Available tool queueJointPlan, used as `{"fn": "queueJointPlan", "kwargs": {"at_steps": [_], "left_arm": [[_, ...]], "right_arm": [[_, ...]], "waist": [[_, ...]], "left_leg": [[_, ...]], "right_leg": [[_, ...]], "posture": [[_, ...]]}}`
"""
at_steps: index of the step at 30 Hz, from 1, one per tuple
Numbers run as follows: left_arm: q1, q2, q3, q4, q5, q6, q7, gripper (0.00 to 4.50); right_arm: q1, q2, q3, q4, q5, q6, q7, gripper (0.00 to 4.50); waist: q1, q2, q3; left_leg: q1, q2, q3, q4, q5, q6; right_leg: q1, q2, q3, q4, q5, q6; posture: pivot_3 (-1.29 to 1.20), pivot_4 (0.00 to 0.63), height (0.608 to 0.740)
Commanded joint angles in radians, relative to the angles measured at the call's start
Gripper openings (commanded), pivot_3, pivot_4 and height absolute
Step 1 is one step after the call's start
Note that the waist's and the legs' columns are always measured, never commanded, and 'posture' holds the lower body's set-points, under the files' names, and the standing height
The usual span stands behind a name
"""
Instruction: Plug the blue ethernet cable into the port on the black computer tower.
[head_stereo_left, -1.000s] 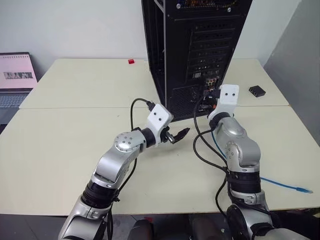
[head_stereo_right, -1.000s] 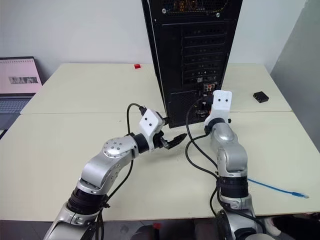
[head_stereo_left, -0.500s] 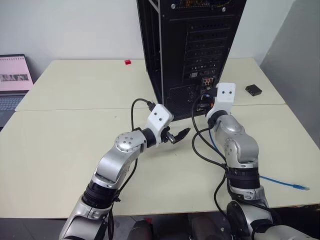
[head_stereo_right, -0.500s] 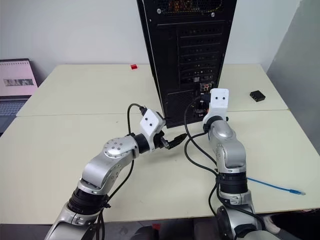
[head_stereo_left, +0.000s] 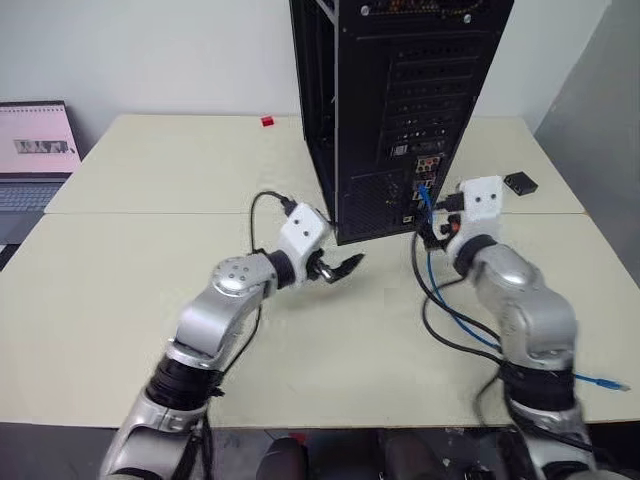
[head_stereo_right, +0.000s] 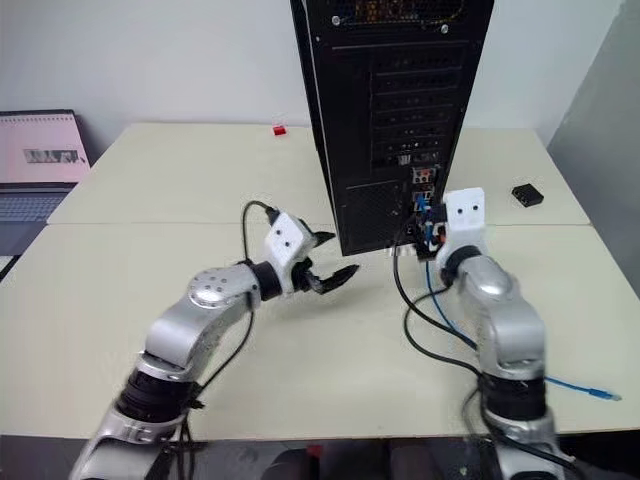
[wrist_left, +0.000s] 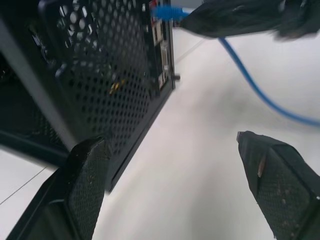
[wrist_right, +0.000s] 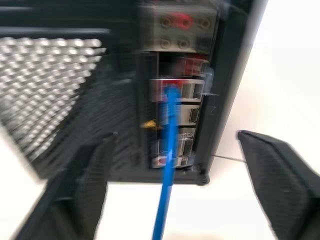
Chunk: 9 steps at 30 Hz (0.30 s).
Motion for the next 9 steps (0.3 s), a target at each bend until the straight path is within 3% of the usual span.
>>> {"fn": "queueJointPlan", "kwargs": {"at_steps": [1,9], "left_arm": [[-0.046,0.043,0.037,0.027,-0.025,-0.053,-0.108,4.17],[-0.084,0.056,0.05,0.093,-0.033,-0.102,-0.214,4.17]], "right_arm": [[0.002,-0.113,-0.065,-0.077,0.084,0.013,0.139,4.17],[0.0,-0.24,-0.105,-0.056,0.132,0.011,0.214,4.17]], "waist": [[0.001,0.0,0.0],[0.004,-0.001,0.0]], "left_leg": [[0.0,0.0,0.0,0.0,0.0,0.0],[0.0,0.0,0.0,0.0,0.0,0.0]], "right_leg": [[0.0,0.0,0.0,0.0,0.0,0.0],[0.001,0.0,0.0,0.0,0.0,0.0]], "posture": [[0.0,0.15,0.74],[0.0,0.15,0.74]]}}
